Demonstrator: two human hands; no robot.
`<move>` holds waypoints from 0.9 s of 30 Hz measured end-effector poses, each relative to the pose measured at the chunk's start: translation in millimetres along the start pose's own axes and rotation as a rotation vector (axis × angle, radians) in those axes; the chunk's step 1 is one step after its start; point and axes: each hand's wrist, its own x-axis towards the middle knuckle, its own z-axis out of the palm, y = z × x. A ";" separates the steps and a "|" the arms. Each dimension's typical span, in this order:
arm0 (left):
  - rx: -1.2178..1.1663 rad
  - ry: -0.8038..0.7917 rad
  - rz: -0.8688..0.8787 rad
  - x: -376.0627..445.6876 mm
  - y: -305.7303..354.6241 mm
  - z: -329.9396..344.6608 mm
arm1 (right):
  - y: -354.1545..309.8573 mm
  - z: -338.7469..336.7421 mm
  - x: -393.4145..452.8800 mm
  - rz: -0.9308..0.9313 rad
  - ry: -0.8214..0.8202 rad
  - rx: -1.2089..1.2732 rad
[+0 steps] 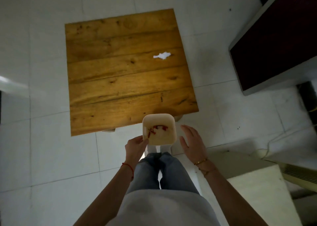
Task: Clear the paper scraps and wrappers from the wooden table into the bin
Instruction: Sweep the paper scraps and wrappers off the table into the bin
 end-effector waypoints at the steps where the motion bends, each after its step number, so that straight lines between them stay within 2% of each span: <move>1: 0.013 -0.003 0.026 -4.2 8.0 -4.0 | -1.7 -7.3 -3.6 0.005 0.019 0.000; 8: 0.025 -0.068 0.165 -20.8 61.2 -15.3 | -10.8 -53.4 -14.3 0.124 0.202 0.015; 14: 0.084 -0.173 0.234 -20.9 109.6 -3.1 | -2.4 -91.5 -11.5 0.201 0.297 0.033; 18: 0.116 -0.191 0.236 -12.8 146.7 24.5 | 21.3 -127.6 4.5 0.198 0.334 0.055; 22: 0.124 -0.137 0.232 -5.7 189.1 67.7 | 60.6 -176.3 32.6 0.159 0.311 0.040; 27: 0.016 -0.089 0.186 -7.1 242.8 134.7 | 118.7 -261.4 70.0 0.091 0.274 0.000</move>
